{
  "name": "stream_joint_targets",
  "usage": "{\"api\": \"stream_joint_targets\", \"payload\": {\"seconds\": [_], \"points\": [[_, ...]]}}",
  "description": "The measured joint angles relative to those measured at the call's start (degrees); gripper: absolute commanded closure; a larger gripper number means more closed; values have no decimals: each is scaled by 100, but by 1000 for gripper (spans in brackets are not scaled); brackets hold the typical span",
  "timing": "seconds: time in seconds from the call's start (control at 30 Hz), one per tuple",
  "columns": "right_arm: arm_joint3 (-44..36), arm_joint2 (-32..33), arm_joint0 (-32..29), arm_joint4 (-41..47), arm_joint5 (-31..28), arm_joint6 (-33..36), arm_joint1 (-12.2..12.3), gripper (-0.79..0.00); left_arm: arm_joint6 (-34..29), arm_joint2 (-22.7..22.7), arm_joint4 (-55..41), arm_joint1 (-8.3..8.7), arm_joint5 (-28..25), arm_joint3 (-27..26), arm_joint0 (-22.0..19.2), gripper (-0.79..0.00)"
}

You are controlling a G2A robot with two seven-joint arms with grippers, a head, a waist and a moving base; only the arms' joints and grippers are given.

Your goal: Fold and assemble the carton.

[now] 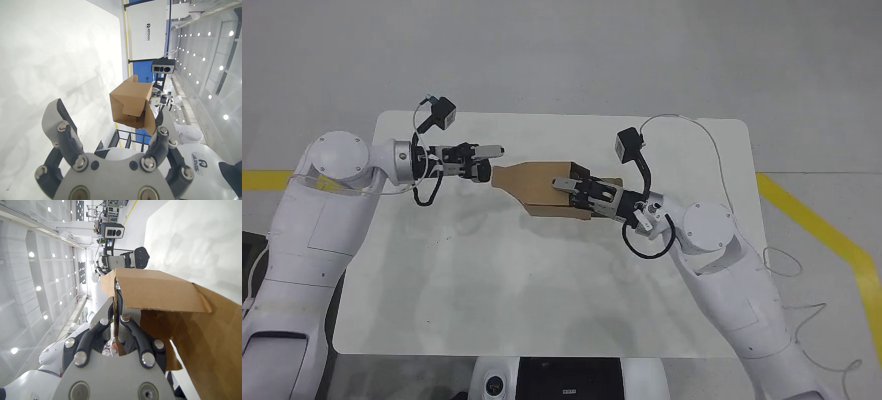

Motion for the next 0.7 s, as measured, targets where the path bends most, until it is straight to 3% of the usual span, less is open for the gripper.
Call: {"api": "stream_joint_targets", "payload": {"seconds": [0.4,0.7], "points": [[104,-81,21,-201,140,-127,2,0,57,-222,-251,38,-314,-312,136,-785],[63,-122,81,-101,126,-216,-20,0,-135,22,427,64,-28,-548,166,-785]]}}
